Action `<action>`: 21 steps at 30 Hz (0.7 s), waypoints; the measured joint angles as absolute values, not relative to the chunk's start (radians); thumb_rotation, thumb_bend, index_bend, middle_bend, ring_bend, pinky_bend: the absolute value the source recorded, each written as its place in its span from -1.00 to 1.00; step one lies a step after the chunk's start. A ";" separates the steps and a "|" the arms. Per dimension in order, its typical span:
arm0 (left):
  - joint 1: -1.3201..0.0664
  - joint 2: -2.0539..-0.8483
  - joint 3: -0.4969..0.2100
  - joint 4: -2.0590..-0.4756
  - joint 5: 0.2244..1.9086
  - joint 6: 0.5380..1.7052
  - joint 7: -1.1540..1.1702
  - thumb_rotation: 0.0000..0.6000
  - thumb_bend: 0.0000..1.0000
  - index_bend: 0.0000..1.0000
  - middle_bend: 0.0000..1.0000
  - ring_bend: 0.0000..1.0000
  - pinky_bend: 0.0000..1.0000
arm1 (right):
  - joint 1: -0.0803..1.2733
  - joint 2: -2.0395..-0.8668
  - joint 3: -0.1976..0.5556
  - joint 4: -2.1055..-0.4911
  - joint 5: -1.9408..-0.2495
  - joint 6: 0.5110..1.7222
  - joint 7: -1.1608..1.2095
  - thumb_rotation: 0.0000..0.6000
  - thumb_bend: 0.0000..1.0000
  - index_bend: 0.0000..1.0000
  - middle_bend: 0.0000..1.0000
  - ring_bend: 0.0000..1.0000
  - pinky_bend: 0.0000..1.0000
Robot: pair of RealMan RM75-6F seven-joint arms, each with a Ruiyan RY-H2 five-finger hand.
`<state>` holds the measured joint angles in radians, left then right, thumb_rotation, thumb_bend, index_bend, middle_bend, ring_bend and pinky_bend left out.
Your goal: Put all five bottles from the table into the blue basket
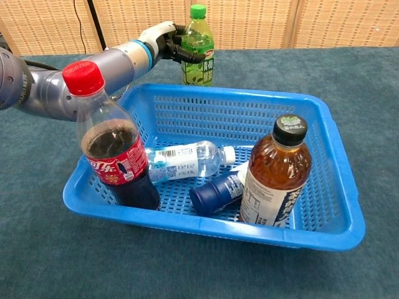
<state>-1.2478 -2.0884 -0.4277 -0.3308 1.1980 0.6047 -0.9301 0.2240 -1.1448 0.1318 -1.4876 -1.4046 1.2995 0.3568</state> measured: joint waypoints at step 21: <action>-1.112 -1.717 -0.385 -1.033 1.331 0.884 -0.935 1.00 0.34 0.74 0.17 0.01 0.07 | 0.218 -1.140 0.116 -1.530 -1.453 1.332 0.332 1.00 -1.00 -1.00 -1.00 -1.00 -0.87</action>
<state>-1.1116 -1.7173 -0.3855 -1.0331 1.3311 0.8837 -0.9352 0.2177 -1.1400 0.1163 -1.5295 -1.4532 1.3324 0.3320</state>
